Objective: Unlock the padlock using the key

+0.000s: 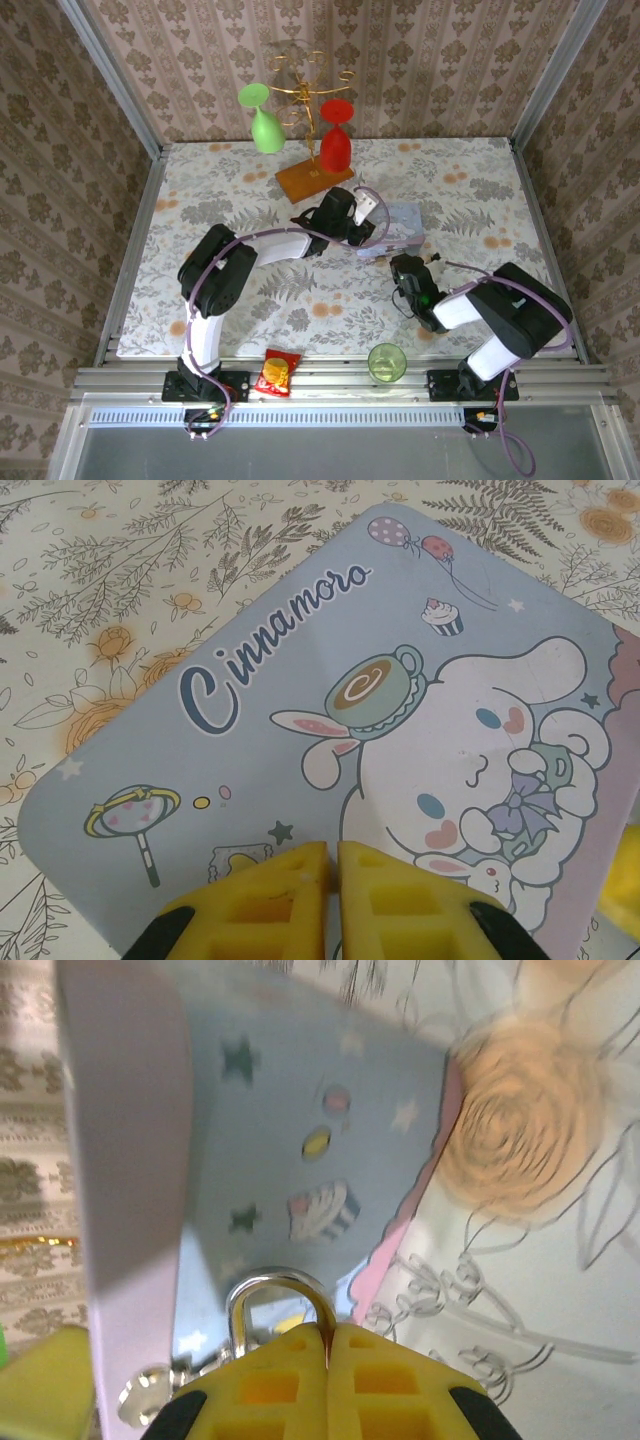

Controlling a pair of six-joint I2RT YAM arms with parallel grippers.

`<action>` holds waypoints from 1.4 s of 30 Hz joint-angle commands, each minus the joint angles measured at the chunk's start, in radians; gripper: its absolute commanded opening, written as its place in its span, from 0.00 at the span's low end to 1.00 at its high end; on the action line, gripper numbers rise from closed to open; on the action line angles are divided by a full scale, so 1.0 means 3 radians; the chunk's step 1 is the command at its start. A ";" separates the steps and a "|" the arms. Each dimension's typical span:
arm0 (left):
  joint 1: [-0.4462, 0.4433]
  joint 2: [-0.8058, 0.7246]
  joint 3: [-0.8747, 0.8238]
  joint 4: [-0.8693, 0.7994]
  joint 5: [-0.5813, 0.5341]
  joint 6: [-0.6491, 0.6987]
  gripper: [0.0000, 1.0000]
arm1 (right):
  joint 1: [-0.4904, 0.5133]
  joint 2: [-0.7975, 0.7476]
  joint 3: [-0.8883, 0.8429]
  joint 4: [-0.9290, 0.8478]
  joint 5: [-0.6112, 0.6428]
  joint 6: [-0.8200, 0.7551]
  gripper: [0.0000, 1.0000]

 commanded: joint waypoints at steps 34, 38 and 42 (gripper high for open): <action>0.0294 -0.0162 -0.0513 -0.0695 -0.0171 -0.0393 0.13 | -0.1121 -0.1964 0.1067 -0.4702 -0.0738 -0.2811 0.00; 0.0302 -0.0255 -0.0574 -0.0627 -0.0120 -0.0445 0.14 | -0.1109 -0.1667 0.1333 -0.4919 -0.0751 -0.3021 0.00; 0.0306 -0.0346 -0.0629 -0.0584 -0.0096 -0.0471 0.15 | -0.1093 -0.1351 0.1511 -0.4964 -0.0716 -0.3110 0.00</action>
